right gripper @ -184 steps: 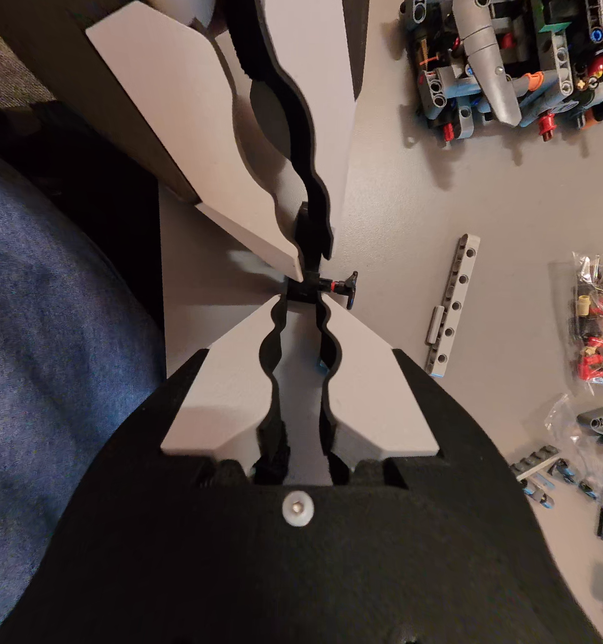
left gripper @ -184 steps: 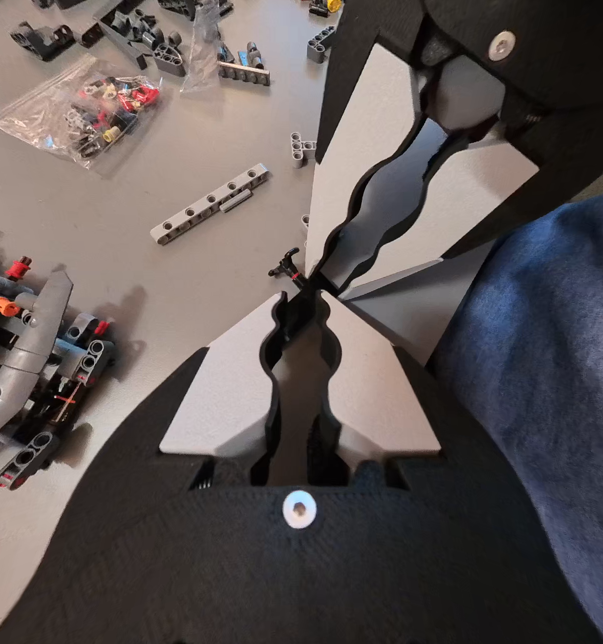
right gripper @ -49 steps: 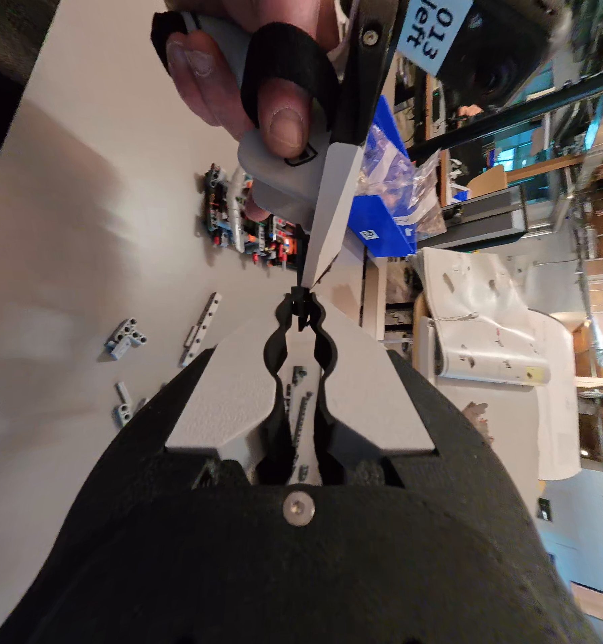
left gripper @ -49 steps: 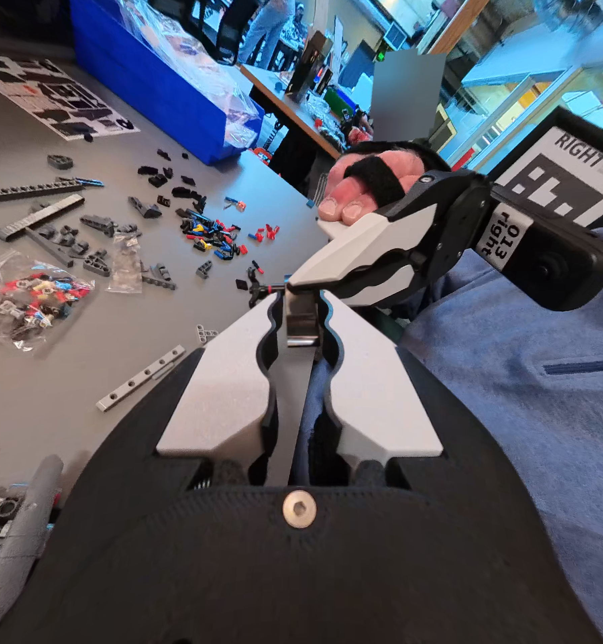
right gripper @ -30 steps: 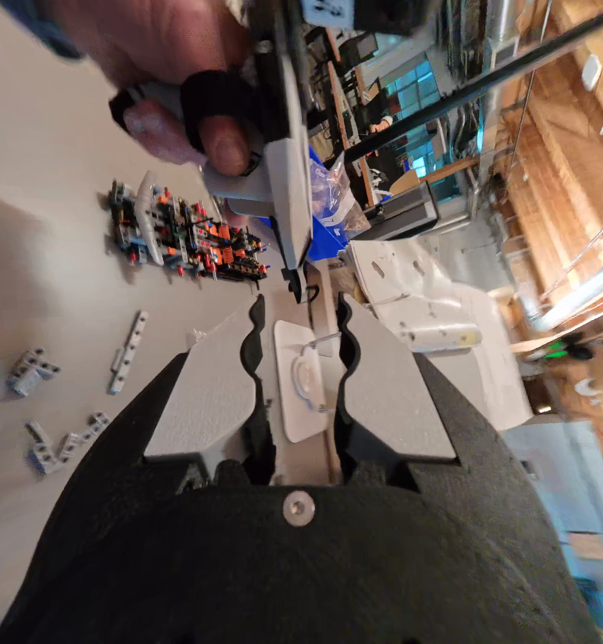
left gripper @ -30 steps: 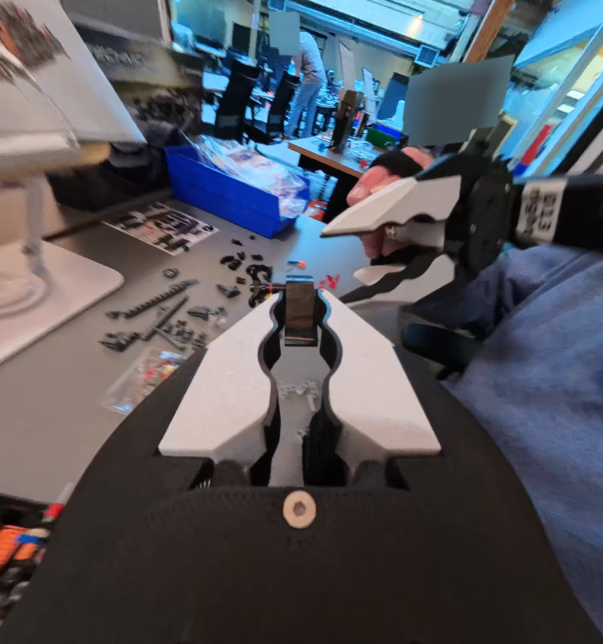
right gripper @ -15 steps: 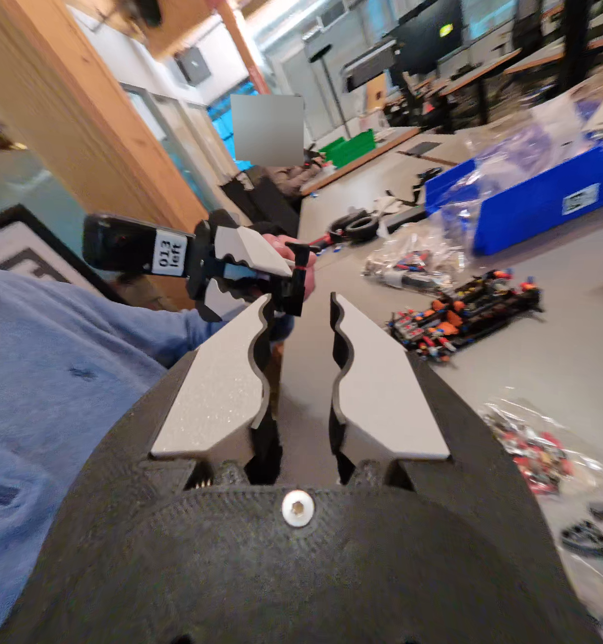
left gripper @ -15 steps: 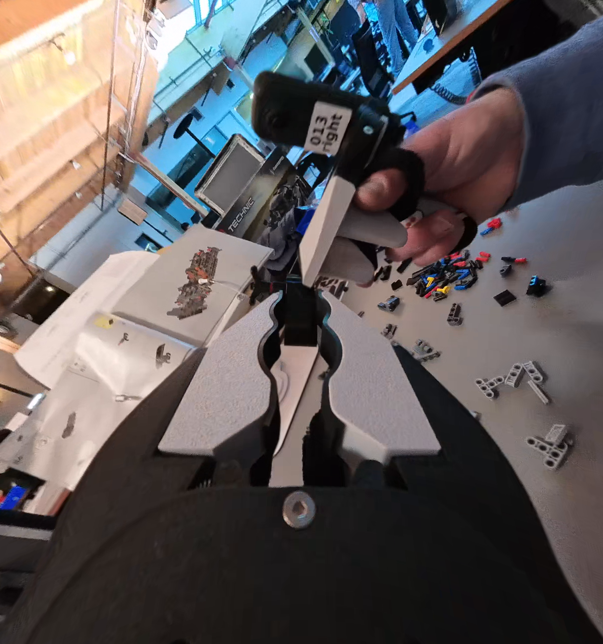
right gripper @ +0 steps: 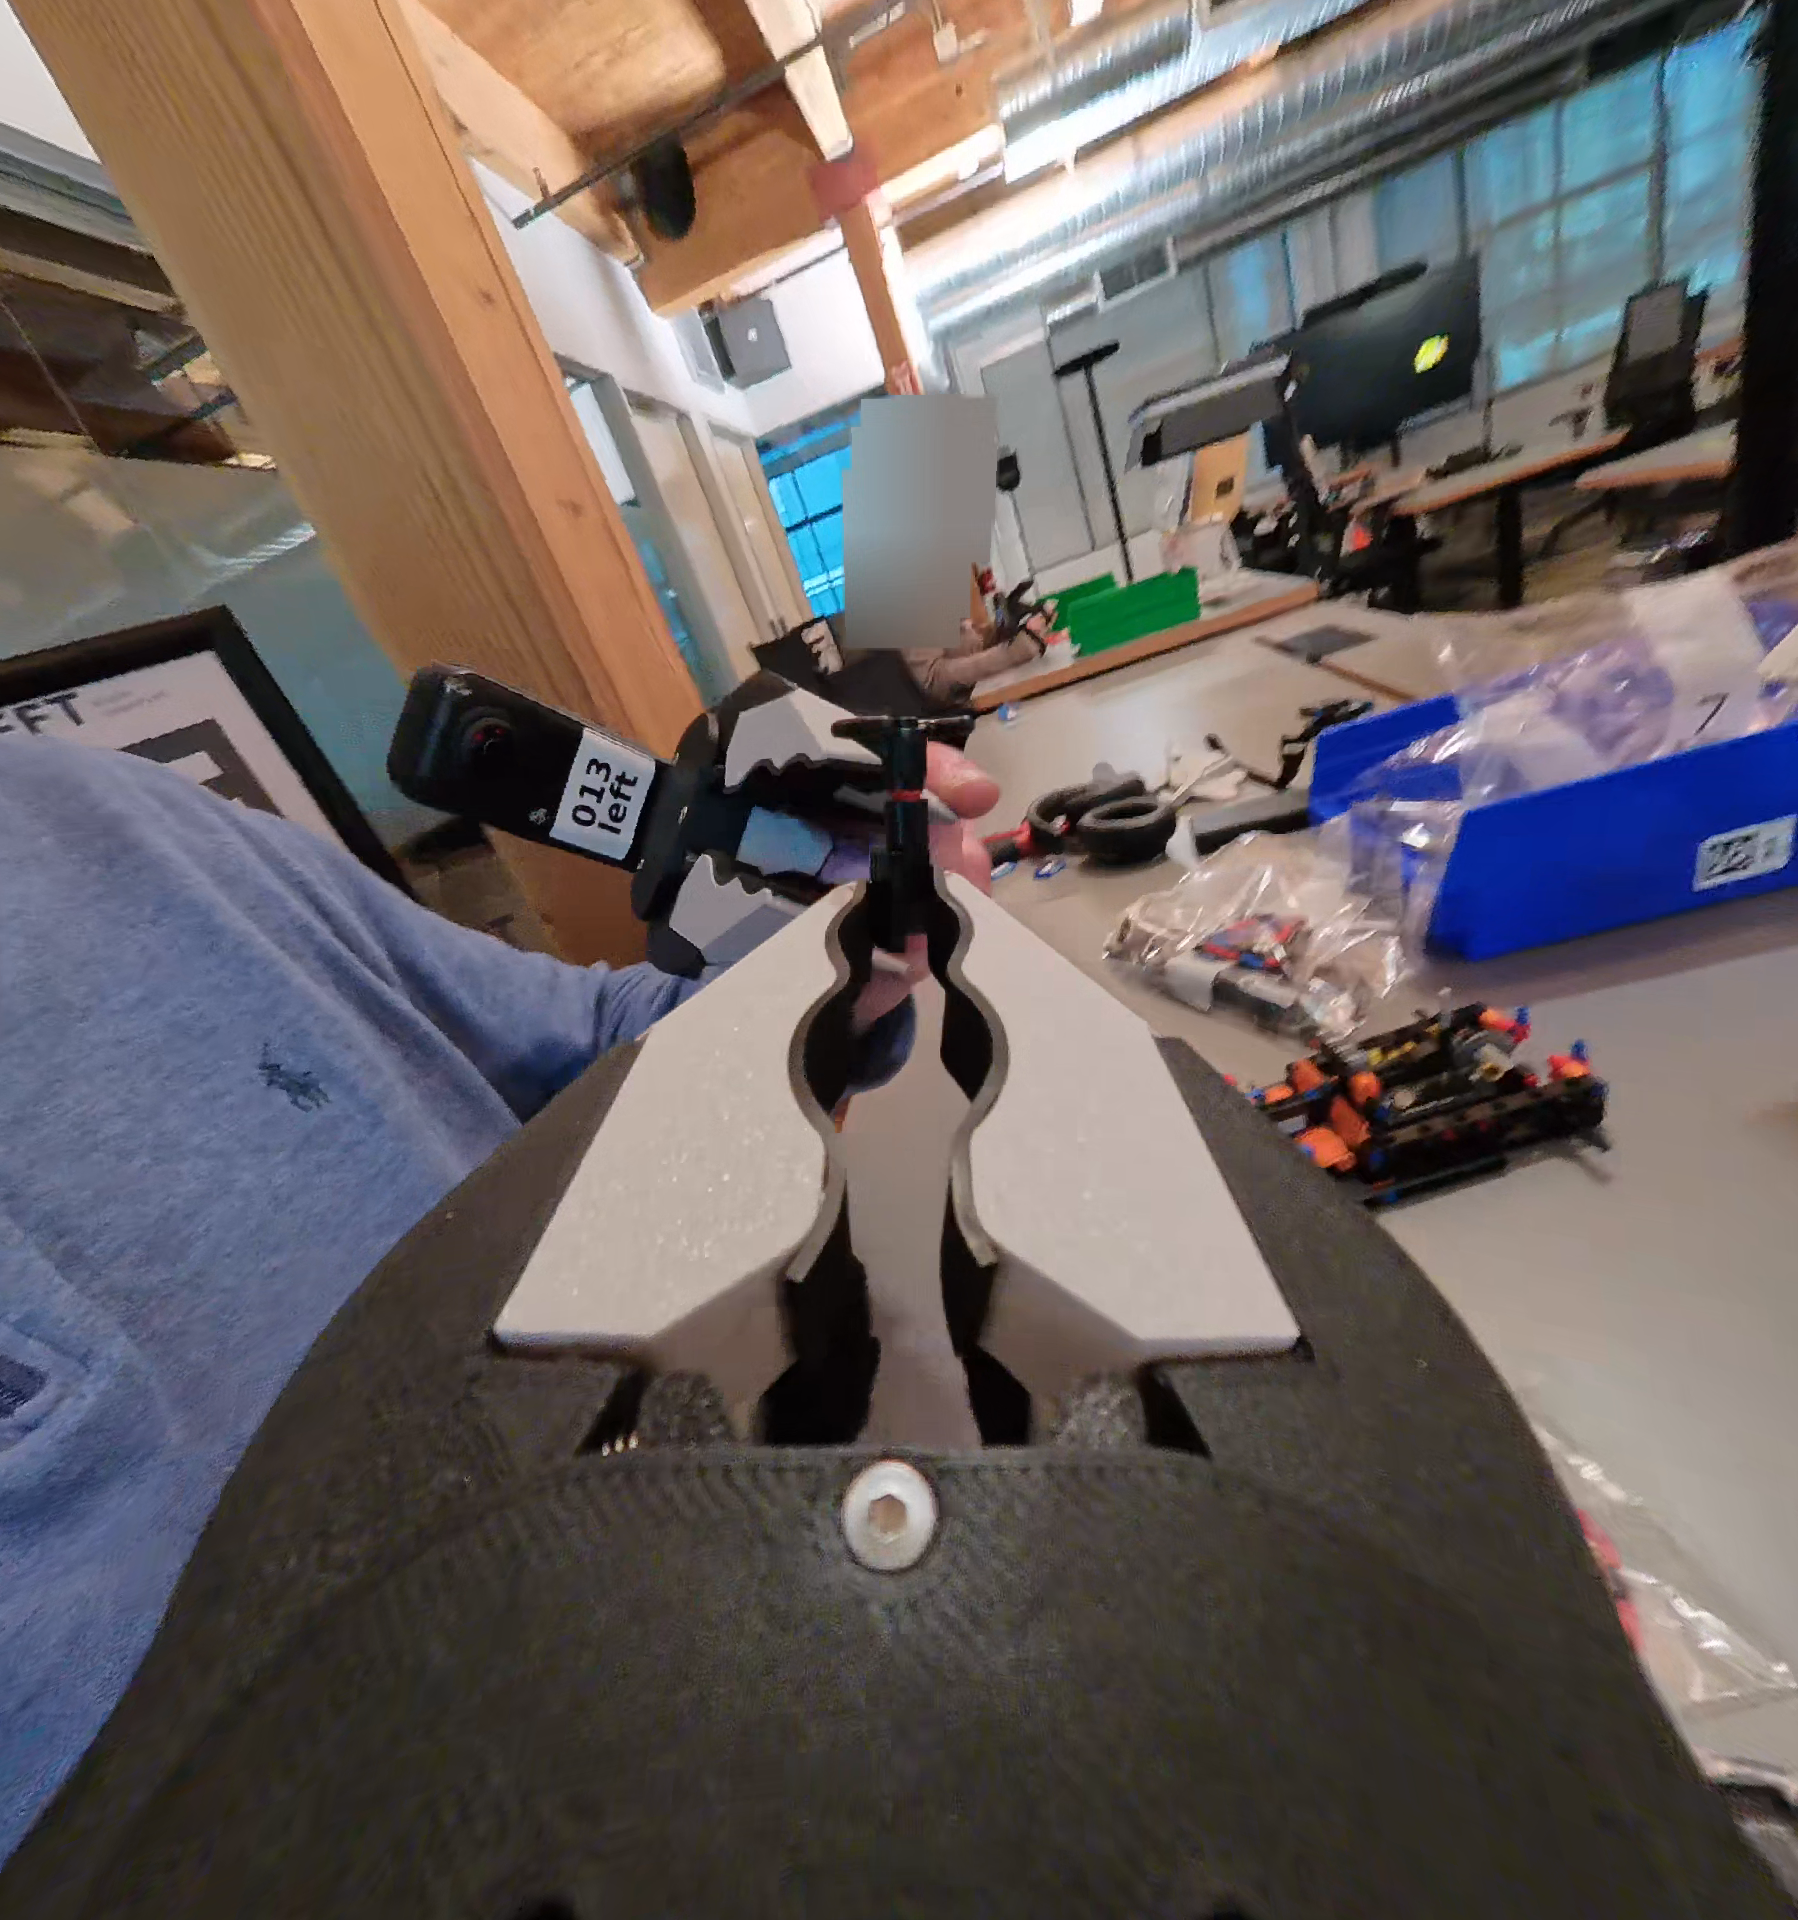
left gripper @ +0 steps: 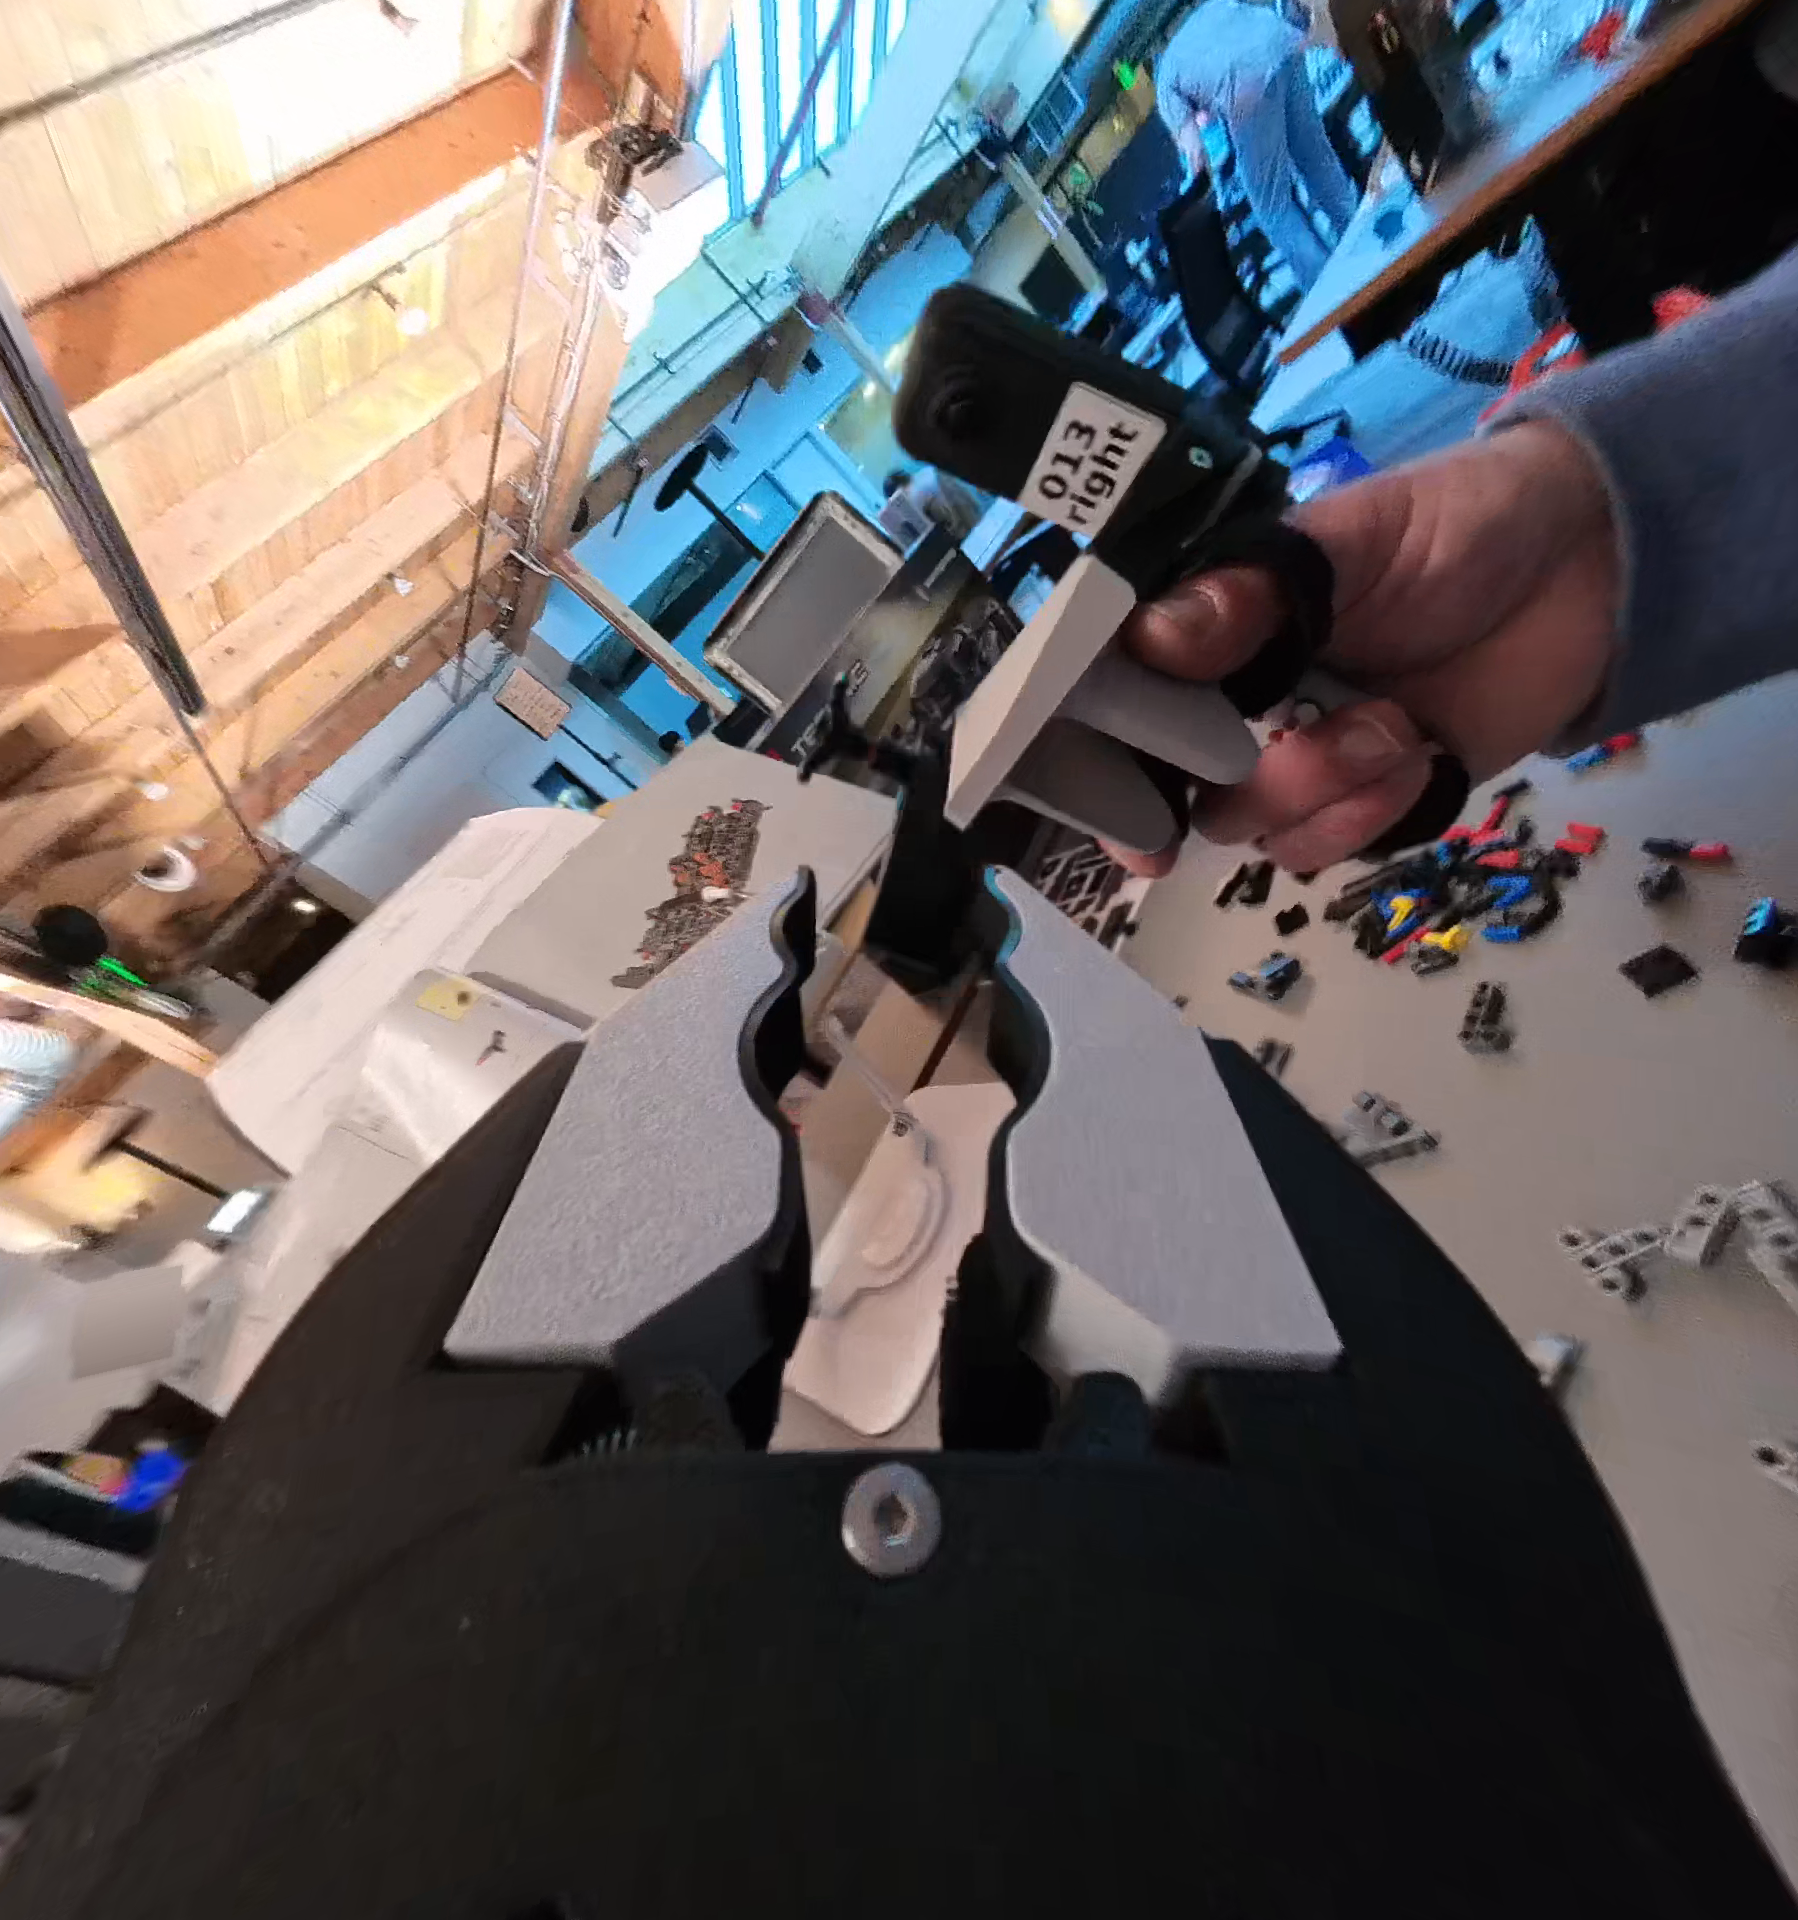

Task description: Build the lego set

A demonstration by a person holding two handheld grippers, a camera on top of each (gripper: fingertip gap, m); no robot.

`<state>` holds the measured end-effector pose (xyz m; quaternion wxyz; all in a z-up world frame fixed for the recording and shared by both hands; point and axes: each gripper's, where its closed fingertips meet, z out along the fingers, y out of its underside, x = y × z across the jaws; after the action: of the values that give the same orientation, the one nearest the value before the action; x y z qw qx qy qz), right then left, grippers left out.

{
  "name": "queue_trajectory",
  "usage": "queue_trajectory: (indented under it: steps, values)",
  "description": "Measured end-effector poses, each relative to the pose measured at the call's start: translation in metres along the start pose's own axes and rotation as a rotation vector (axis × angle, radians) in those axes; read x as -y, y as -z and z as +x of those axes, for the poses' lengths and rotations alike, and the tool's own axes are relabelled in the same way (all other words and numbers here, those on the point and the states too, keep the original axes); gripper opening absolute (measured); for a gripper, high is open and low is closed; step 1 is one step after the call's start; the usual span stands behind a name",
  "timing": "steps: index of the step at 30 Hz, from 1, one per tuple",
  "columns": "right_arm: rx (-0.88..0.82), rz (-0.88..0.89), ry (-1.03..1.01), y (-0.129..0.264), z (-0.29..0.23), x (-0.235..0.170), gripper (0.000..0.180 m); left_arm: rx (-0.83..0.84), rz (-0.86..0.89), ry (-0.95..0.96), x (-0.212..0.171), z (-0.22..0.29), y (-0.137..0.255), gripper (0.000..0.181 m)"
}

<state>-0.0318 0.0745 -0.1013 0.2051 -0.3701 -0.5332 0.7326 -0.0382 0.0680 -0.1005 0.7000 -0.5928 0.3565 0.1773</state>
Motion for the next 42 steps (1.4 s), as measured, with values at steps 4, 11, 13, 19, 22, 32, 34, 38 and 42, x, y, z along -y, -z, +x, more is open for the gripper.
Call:
queue_trajectory:
  steps: [4, 11, 13, 19, 22, 32, 34, 38, 42]
  values:
    - [-0.021, 0.077, 0.076, 0.005, 0.003, 0.016, 0.006, -0.036, 0.066, 0.353, -0.005, -0.016, -0.002, 0.036]
    - [0.005, 0.118, 0.143, 0.005, 0.000, 0.023, 0.006, -0.243, 0.209, 0.839, -0.001, -0.018, -0.014, 0.028]
    - [0.004, 0.113, 0.152, 0.006, 0.001, 0.023, 0.006, -0.286, 0.233, 0.906, -0.001, -0.015, -0.017, 0.028]
    - [0.000, 0.124, 0.158, 0.005, 0.002, 0.021, 0.007, -0.359, 0.331, 0.971, 0.012, -0.008, -0.020, 0.007]
    - [-0.022, 0.122, 0.154, 0.006, 0.007, 0.021, 0.008, -0.355, 0.330, 0.975, 0.010, -0.009, -0.022, 0.005]
    - [-0.024, 0.083, 0.179, 0.006, 0.009, 0.031, 0.007, -0.449, 0.274, 0.926, 0.008, -0.015, -0.023, 0.005]
    - [-0.020, 0.131, 0.172, 0.004, 0.008, 0.038, 0.007, -0.397, 0.332, 0.958, 0.010, -0.024, -0.025, 0.011]
    - [-0.039, 0.203, 0.167, 0.001, 0.011, 0.044, 0.006, -0.357, 0.427, 1.059, 0.007, -0.031, -0.029, 0.017]
    - [-0.056, 0.245, 0.168, -0.002, 0.013, 0.043, 0.007, -0.359, 0.473, 1.073, 0.011, -0.030, -0.027, 0.005]
